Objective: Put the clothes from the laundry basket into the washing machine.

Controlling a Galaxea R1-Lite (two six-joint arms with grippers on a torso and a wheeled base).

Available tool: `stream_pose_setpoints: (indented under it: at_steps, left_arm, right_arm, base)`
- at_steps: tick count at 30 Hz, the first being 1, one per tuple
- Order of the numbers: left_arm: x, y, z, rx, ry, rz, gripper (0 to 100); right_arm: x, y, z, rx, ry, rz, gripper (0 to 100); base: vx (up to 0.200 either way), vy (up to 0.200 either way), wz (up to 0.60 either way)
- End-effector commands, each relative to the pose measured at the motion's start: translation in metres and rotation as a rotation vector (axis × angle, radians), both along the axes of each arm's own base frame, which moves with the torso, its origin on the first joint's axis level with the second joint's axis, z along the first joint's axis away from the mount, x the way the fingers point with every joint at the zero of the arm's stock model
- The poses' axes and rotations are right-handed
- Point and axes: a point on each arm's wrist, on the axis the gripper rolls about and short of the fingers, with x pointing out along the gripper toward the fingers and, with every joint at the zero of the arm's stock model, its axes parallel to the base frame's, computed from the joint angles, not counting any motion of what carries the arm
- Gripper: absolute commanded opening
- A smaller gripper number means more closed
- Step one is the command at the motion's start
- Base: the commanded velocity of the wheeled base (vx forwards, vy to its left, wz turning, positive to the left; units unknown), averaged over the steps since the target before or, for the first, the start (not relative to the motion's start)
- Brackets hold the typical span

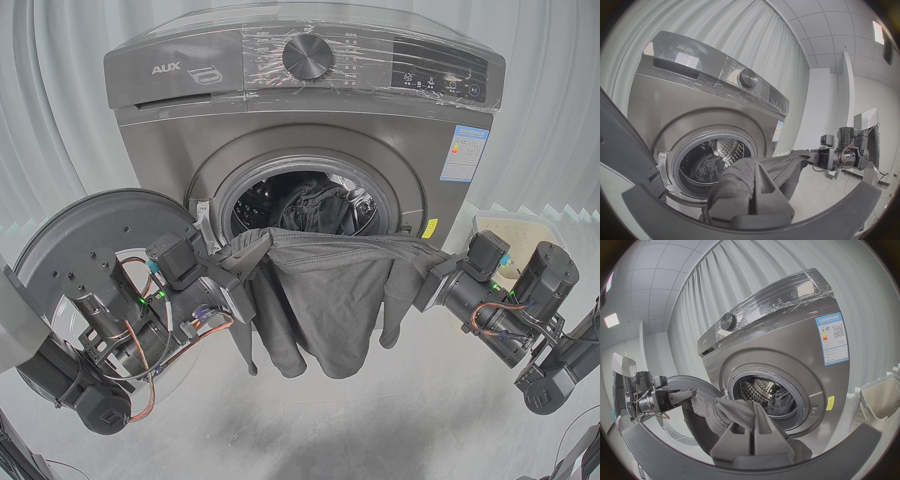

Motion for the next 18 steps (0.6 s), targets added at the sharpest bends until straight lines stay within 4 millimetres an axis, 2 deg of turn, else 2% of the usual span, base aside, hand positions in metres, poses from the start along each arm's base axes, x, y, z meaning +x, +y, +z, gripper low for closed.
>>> stream_pose_setpoints:
  at_steps: [1,6,18]
  left_arm:
    - [-0.003,0.003,0.006,-0.011,-0.017,0.004,0]
    - [-0.005,0.012,0.019,-0.034,-0.055,0.028,0]
    - [-0.008,0.018,0.028,-0.053,-0.085,0.038,0]
  right_arm:
    - [0.0,-0.001,0.006,0.017,-0.018,-0.014,0]
    - [-0.001,-0.003,0.02,0.052,-0.057,-0.028,0]
    - [-0.001,-0.004,0.021,0.058,-0.061,-0.032,0]
  base:
    - [0.0,0.0,0.0]
    - [0.0,0.0,0.0]
    - [0.0,0.0,0.0]
